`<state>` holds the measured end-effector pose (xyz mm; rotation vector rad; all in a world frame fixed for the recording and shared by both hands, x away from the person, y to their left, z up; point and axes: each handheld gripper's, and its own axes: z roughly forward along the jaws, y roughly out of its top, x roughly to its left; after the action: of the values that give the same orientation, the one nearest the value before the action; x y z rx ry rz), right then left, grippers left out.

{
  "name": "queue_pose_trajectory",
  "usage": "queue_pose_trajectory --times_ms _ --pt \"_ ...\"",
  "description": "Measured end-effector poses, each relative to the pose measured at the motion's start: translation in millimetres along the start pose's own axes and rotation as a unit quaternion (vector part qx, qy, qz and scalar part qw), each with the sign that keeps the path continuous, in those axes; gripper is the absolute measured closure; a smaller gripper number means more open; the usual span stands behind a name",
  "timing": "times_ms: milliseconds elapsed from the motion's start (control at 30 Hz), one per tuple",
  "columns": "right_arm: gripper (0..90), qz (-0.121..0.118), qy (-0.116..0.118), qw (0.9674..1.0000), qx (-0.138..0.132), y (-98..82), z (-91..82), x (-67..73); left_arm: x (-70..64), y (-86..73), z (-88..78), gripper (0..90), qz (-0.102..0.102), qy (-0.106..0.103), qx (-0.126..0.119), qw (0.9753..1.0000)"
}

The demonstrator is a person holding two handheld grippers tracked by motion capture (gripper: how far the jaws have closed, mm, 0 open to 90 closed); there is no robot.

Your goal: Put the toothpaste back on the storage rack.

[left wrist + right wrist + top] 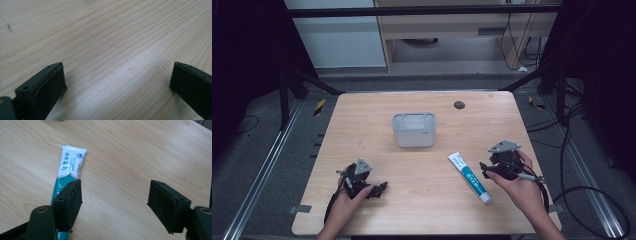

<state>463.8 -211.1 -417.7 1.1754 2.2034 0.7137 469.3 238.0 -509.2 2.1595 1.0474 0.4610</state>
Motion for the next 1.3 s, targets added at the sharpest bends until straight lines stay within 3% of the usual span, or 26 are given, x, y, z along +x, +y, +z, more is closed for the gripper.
queue_pose_trajectory --times_ms 133,200,367,600,967,1067,1300 --pt "30.0 -0.004 0.009 0.9998 0.019 9.0 -3.0 3.4 -0.3 -0.2 -0.2 0.0 -0.001 0.001 0.0 1.0" --pt "33.8 -0.001 0.022 0.9989 0.041 18.1 -2.4 7.1 -0.7 -0.7 -0.8 0.0 -0.001 0.0 0.0 1.0" --pt "39.4 -0.001 0.034 0.9977 0.059 29.4 -1.3 12.8 -1.4 -1.3 -1.2 0.0 -0.001 0.0 0.0 1.0" --pt "43.5 0.006 0.064 0.9936 0.093 46.6 11.2 18.0 -1.4 -1.3 -1.2 0.0 -0.002 0.0 -0.001 1.0" --pt "48.4 -0.005 0.092 0.9889 0.117 52.0 34.3 33.9 -1.2 -1.3 -1.3 0.0 -0.001 0.0 -0.001 1.0" --pt "49.7 0.011 0.101 0.9867 0.127 52.2 46.1 35.3 -1.3 -1.4 -1.2 0.0 -0.001 0.0 -0.001 1.0" --pt "49.9 0.024 0.099 0.9836 0.149 46.4 67.1 34.4 -1.2 -1.3 -1.4 0.0 0.0 0.0 0.0 1.0"
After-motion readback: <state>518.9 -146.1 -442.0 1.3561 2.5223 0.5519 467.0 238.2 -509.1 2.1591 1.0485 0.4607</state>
